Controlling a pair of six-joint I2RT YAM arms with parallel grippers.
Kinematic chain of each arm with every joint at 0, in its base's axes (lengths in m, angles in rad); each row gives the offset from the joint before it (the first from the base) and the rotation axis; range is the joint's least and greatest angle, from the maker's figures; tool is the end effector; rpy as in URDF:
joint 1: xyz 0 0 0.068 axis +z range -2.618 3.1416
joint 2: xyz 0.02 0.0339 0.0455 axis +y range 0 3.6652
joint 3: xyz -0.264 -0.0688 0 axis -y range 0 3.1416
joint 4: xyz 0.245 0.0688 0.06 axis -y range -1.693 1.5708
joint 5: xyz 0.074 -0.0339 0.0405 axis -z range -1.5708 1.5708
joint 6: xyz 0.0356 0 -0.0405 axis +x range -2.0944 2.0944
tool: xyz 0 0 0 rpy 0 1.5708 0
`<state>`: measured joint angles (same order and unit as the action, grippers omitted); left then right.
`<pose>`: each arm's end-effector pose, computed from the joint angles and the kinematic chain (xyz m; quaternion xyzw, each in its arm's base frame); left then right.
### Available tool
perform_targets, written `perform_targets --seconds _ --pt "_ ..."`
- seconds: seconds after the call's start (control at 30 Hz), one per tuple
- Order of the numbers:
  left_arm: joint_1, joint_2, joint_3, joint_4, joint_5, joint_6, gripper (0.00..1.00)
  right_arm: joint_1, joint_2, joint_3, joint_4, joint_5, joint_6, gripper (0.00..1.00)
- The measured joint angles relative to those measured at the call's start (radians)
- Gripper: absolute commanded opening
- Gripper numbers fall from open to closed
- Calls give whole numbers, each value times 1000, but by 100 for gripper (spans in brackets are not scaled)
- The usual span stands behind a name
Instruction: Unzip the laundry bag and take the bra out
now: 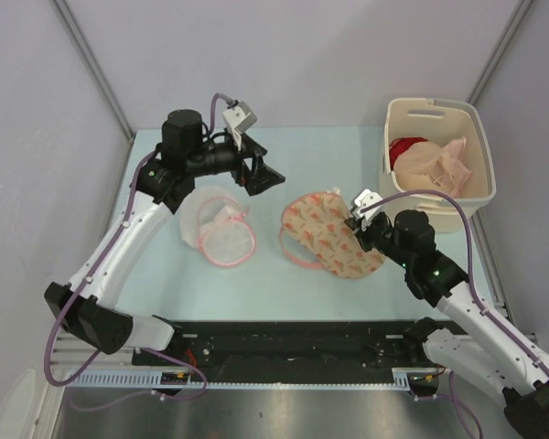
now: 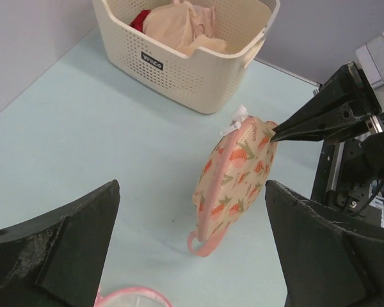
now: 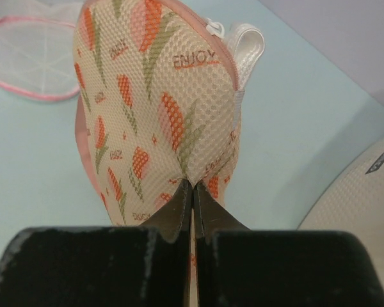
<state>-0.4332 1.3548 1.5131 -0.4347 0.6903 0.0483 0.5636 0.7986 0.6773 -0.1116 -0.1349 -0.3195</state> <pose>0.2569 -0.1438 0.4416 0.3771 0.6804 -0.3735 0.5053 0.1602 0.1069 0.3073 -0.3723 0.6898 0.1278 0.6077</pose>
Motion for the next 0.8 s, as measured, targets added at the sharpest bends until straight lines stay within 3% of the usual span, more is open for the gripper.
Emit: perform_targets --seconds 0.4,0.63,0.8 --pt "-200 143 -15 17 -14 146 100 14 -70 0 -126 3 -23 0" --pt "-233 202 -15 10 -17 164 100 31 -75 0 -145 3 -22 0" --pt "-238 264 -5 15 -6 171 91 33 -89 0 -155 3 -22 0"
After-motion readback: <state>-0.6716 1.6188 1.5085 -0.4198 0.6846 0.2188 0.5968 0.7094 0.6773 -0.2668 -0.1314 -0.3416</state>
